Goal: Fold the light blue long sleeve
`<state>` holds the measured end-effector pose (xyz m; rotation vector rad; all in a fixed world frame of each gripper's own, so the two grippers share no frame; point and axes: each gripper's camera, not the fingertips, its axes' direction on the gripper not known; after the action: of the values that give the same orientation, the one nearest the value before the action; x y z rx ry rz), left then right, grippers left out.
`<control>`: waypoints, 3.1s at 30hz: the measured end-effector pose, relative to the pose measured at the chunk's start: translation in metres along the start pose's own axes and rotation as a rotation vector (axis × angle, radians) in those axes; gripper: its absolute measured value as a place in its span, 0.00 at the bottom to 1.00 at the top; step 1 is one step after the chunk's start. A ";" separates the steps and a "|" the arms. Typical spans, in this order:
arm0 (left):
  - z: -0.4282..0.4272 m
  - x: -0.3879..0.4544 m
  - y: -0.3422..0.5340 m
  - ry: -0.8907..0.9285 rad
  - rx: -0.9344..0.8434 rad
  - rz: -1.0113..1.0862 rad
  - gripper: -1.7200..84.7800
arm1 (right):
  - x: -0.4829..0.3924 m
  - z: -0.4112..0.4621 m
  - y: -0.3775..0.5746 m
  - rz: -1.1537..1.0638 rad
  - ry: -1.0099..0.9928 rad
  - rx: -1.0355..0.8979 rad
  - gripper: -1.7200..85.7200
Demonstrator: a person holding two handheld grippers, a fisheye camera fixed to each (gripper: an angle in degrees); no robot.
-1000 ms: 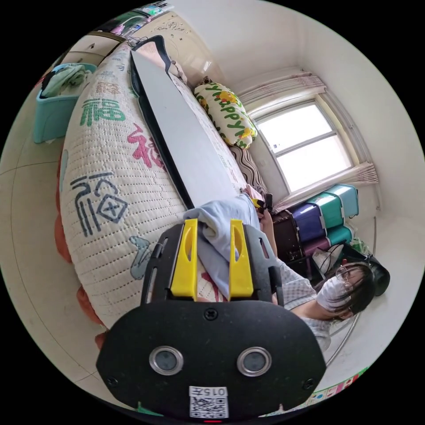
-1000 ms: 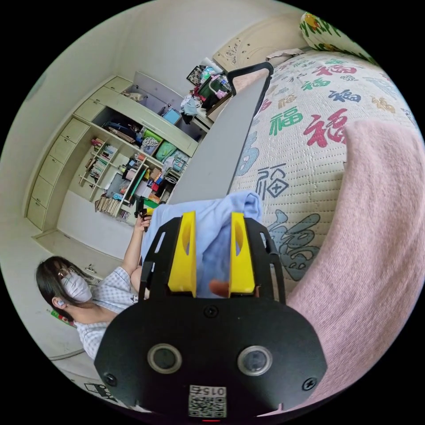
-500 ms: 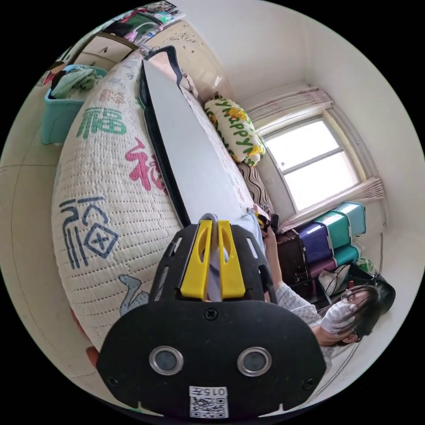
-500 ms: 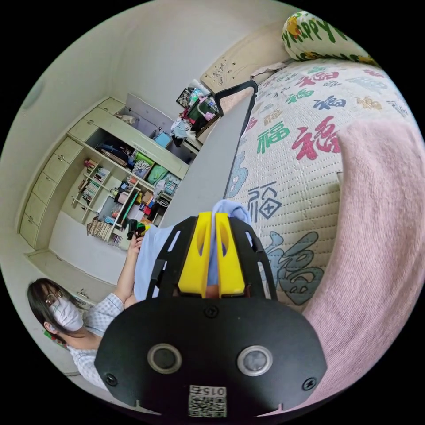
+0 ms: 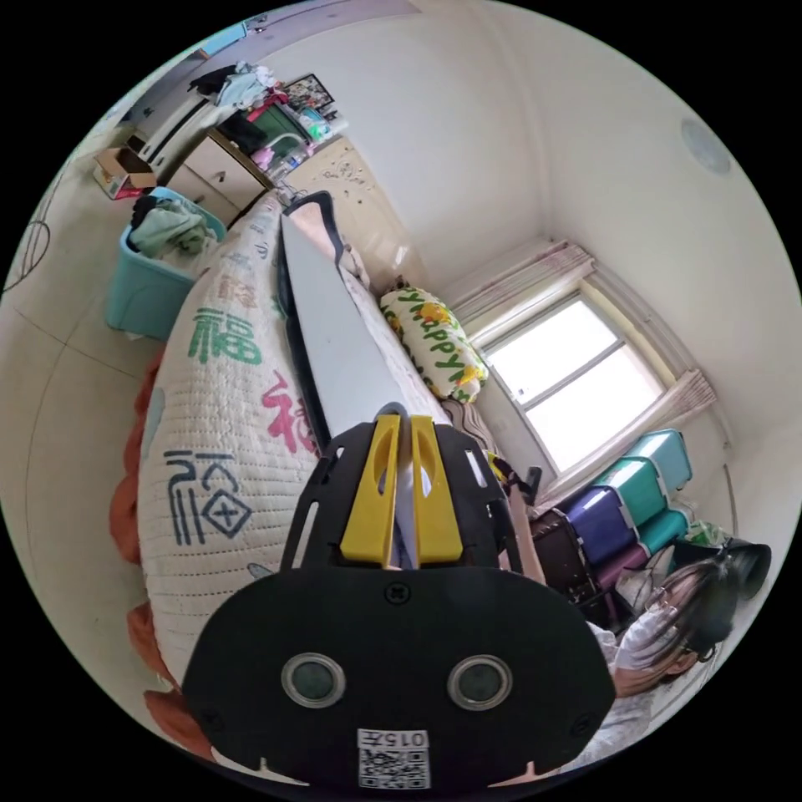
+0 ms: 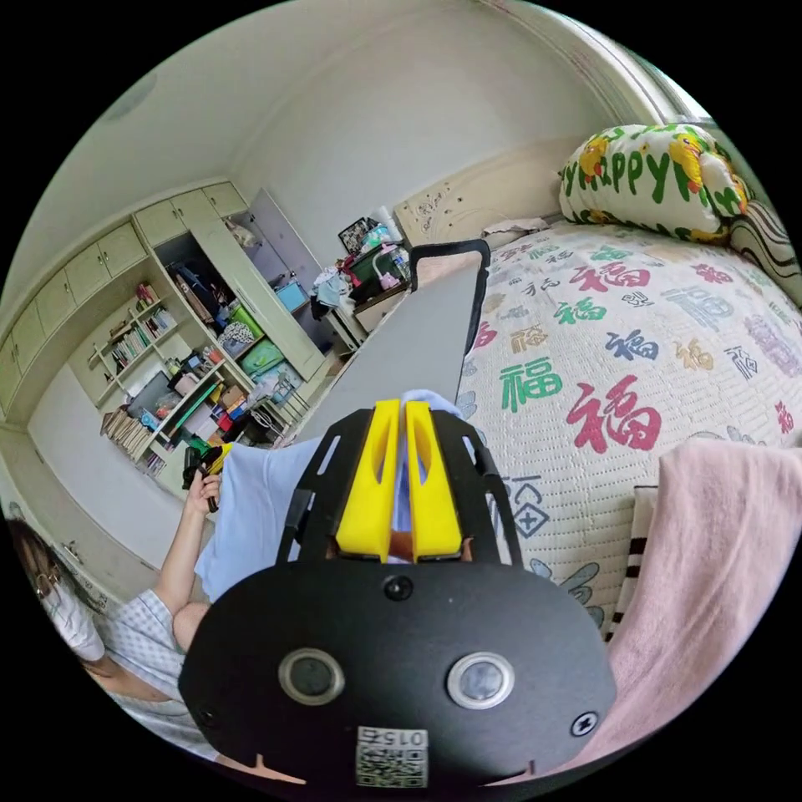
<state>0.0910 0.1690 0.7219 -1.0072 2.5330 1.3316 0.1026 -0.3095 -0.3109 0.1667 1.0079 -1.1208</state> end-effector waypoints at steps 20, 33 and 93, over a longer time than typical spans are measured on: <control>-0.001 0.360 0.136 -0.566 0.201 0.988 0.14 | -0.245 -0.115 0.224 -0.819 0.101 0.226 0.02; 0.144 0.417 0.267 -0.452 -0.533 1.129 0.14 | -0.298 -0.027 0.294 -0.944 0.200 -0.356 0.12; 0.609 0.447 0.031 -0.617 -0.718 0.671 0.11 | -0.128 -0.093 0.225 -0.404 0.095 -0.293 0.01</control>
<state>-0.3958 0.4215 0.2018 0.2960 1.9589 2.3423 0.2215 -0.0641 -0.3496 -0.2313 1.3159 -1.3195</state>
